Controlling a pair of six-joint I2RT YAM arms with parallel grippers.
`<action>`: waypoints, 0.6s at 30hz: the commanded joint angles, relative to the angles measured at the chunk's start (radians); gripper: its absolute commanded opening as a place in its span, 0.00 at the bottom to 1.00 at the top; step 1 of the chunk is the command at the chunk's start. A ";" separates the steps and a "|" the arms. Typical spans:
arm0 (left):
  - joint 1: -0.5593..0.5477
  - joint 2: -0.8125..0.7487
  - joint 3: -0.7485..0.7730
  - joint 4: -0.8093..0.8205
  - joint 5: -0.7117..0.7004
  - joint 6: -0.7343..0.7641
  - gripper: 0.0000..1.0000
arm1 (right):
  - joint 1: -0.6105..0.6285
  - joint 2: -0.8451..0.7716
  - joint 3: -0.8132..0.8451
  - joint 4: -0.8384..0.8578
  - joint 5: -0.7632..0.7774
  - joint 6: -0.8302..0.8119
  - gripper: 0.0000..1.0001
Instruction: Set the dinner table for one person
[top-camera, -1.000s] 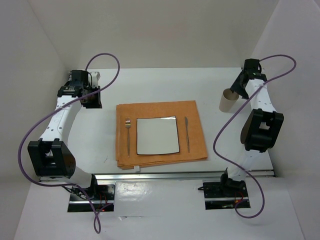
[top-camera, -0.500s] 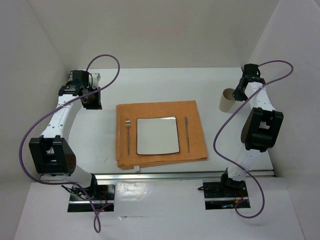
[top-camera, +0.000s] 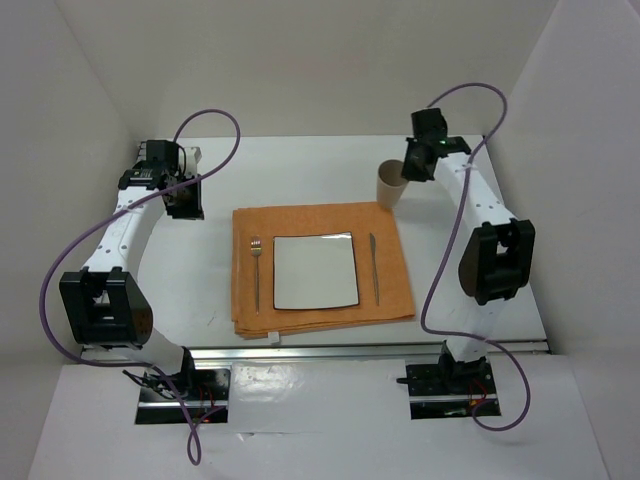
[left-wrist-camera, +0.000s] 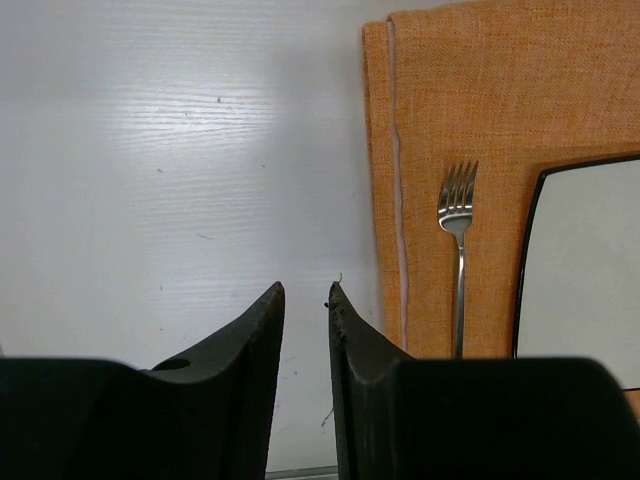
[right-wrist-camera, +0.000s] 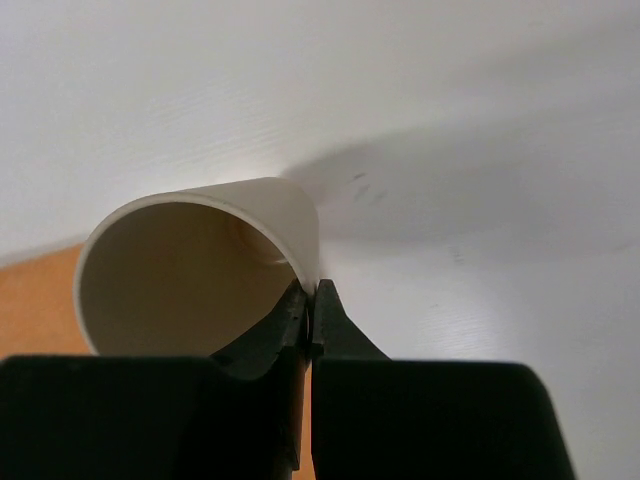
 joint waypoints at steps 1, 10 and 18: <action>0.007 0.000 0.031 0.005 0.000 0.018 0.31 | 0.083 -0.067 0.011 -0.035 -0.034 0.008 0.00; 0.007 -0.010 0.021 0.014 0.009 0.018 0.31 | 0.194 -0.003 -0.053 0.051 -0.081 0.027 0.00; 0.007 -0.030 0.003 0.014 0.000 0.018 0.31 | 0.224 0.048 -0.002 -0.005 -0.032 0.027 0.00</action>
